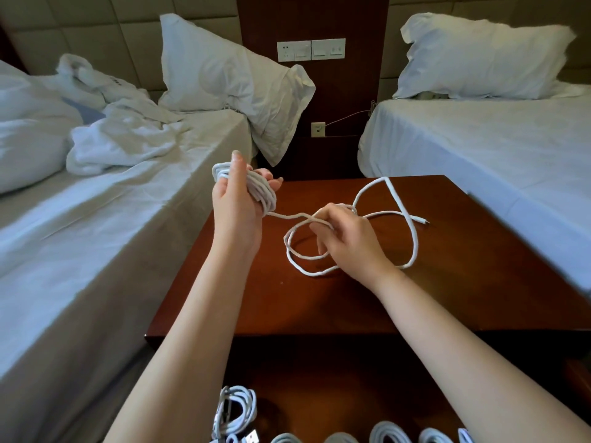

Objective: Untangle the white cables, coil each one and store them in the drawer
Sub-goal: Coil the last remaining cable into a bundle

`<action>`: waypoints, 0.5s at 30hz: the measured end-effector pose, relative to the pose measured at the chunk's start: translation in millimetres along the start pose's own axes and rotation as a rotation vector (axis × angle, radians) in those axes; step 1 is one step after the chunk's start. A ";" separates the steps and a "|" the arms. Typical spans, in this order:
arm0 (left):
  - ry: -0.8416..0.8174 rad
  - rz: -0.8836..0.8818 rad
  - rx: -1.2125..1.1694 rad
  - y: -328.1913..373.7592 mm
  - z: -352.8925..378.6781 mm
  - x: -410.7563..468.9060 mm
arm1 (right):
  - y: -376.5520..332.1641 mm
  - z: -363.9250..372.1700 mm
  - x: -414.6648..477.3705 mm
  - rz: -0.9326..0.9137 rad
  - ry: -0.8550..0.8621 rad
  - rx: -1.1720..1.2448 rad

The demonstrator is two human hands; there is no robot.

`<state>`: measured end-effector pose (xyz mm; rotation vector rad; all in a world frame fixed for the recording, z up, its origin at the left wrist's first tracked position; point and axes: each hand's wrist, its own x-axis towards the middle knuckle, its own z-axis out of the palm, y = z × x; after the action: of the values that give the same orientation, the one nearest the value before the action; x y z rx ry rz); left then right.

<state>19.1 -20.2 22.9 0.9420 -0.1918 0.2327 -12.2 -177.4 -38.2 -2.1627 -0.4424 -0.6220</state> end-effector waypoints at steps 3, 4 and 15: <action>0.021 -0.022 0.037 0.6 -0.7 -0.2 | -9.8 0.4 -0.9 0.105 -0.037 0.173; 0.024 -0.023 0.051 0.4 0.4 -1.1 | -11.6 -0.1 -1.2 0.130 -0.045 0.234; 0.057 0.081 0.448 -11.6 -8.3 -2.2 | 0.3 1.7 -0.2 0.080 0.078 0.000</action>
<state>20.8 -20.3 8.6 1.3715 -0.1268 0.3871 -11.7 -176.3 -39.4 -2.1368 -0.3123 -0.6590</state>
